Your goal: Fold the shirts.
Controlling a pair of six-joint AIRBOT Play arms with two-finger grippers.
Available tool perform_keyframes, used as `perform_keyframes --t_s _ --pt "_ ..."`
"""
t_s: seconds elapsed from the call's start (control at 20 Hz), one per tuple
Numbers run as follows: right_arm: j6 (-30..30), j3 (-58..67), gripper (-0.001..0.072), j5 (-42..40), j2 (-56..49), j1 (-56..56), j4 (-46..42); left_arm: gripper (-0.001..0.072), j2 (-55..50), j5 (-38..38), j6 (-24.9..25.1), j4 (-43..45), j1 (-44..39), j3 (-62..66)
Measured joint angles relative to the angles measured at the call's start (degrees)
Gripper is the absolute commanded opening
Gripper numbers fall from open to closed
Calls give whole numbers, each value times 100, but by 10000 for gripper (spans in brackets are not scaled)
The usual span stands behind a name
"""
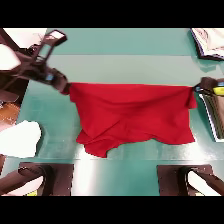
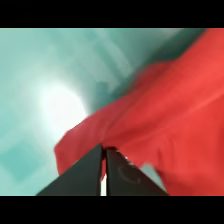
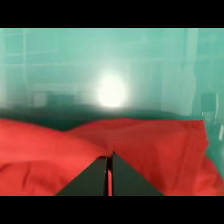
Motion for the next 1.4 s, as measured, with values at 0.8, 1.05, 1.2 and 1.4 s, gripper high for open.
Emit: perform_keyframes --t_s 0.8,1.05,1.2,1.4 --pt "-457 1237 407 -387 -1711 420 79 546 -1003 741 -1279 151 1510 284" --pt "-710 306 407 149 -861 107 308 547 76 101 -1224 -1075 1961 -1711" --pt "-756 -111 407 245 -496 -105 369 547 699 111 -990 -2061 2035 -3206" --pt "-785 -367 407 278 -212 -308 411 547 1187 321 -756 -2780 2068 -4540"
